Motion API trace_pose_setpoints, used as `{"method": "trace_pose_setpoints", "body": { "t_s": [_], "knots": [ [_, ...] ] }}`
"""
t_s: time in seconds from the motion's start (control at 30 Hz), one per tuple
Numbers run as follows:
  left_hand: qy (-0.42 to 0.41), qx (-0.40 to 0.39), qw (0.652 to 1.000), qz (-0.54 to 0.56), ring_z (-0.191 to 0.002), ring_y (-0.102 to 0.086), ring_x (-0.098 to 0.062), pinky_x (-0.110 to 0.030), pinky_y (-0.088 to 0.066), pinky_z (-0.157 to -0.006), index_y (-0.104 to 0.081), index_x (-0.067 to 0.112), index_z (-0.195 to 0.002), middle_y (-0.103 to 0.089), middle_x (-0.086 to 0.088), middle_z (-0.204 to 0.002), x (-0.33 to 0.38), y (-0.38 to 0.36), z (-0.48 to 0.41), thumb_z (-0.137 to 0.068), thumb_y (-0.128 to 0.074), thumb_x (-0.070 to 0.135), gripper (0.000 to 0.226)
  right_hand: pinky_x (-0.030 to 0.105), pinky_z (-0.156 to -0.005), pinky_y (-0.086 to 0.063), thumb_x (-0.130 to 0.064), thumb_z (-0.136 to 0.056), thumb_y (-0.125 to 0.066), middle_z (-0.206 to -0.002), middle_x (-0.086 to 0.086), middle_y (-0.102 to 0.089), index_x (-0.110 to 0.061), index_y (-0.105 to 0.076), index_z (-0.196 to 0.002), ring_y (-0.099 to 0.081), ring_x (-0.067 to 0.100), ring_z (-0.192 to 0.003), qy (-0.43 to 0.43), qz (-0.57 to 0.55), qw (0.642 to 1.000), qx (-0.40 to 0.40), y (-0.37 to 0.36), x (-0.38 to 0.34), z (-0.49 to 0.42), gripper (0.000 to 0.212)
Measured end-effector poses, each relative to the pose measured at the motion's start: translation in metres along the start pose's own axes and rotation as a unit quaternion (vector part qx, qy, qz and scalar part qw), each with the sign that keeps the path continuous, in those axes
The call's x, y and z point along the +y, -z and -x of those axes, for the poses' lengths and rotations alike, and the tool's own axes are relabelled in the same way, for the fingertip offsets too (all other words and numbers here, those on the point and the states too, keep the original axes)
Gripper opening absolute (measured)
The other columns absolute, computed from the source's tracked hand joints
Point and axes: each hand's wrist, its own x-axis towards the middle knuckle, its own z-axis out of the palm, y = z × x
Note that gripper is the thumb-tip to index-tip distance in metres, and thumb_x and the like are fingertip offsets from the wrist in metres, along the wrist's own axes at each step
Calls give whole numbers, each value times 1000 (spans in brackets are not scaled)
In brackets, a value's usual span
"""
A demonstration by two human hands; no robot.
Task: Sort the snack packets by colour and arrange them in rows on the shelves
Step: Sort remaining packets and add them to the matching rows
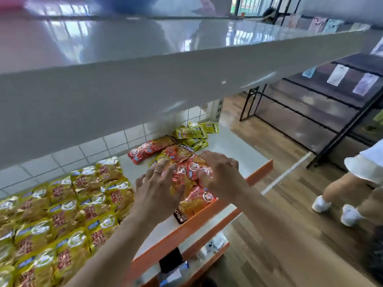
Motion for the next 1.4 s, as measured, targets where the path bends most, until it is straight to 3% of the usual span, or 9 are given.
{"method": "trace_pose_setpoints", "body": {
  "t_s": [0.23,0.5,0.73,0.9,1.07,1.17,1.23,1.3,1.4],
  "knots": [
    [128,-11,992,-18,-149,-23,-21,-50,-24,-117,-30,32,-152,-23,4,-163,8,-29,-42,-98,-40,59,62,48,-115,-18,-46,-100,-45,-157,-5,-36,-26,-38,-150,-33,16,-143,24,43,992,-118,-12,64,-77,54],
    [244,-48,968,-26,-148,-23,-30,-53,-21,-117,-22,35,-155,-24,-8,-162,12,-38,-65,-101,-30,59,60,55,-118,-10,-53,-103,-25,-166,-9,-2,-29,-15,-158,-5,13,-152,80,111,961,-240,-28,84,-131,60],
    [268,-27,963,10,-145,-28,-29,-51,-24,-116,-35,36,-151,-30,-4,-160,18,-40,-65,-102,-35,54,52,58,-112,-13,-53,-103,-17,-164,-16,-9,-35,-25,-154,-12,8,-150,117,117,963,-214,-31,101,-130,55],
    [275,3,960,59,-127,-46,-28,-46,-38,-106,-56,33,-133,-53,-4,-139,17,-34,-69,-101,-45,45,35,55,-114,-14,-52,-104,-20,-164,-17,-12,-35,-29,-154,-14,6,-150,118,99,967,-203,-29,112,-115,53],
    [278,35,957,69,-118,-52,-28,-46,-45,-100,-62,21,-122,-58,-5,-128,16,-36,-73,-99,-52,43,34,46,-110,-31,-44,-103,-39,-152,-15,-42,-32,-62,-131,-41,10,-138,107,43,978,-174,-17,122,-101,38],
    [343,70,937,-8,-119,-51,-32,-44,-44,-97,-54,8,-127,-56,-13,-128,20,-38,-76,-97,-50,52,54,41,-91,-51,-37,-95,-56,-118,0,-70,-18,-77,-100,-63,24,-109,68,-29,992,-101,-17,124,-102,29],
    [383,71,921,-27,-127,-46,-34,-45,-41,-102,-47,4,-135,-52,-16,-135,24,-36,-79,-93,-50,60,70,38,-85,-52,-37,-92,-63,-104,5,-69,-8,-74,-94,-62,27,-99,43,-42,996,-60,-18,120,-107,31],
    [399,59,915,-25,-130,-44,-34,-46,-40,-103,-43,4,-138,-49,-17,-138,27,-36,-85,-90,-54,65,78,37,-87,-49,-42,-89,-67,-110,7,-61,-7,-67,-104,-57,27,-105,28,-25,997,-63,-19,112,-114,38],
    [420,56,906,12,-123,-50,-35,-47,-45,-101,-45,4,-133,-54,-18,-131,22,-37,-95,-84,-62,67,81,47,-97,-47,-53,-84,-69,-124,11,-50,-13,-54,-122,-46,31,-120,17,46,991,-126,-23,103,-126,57]
  ]
}}
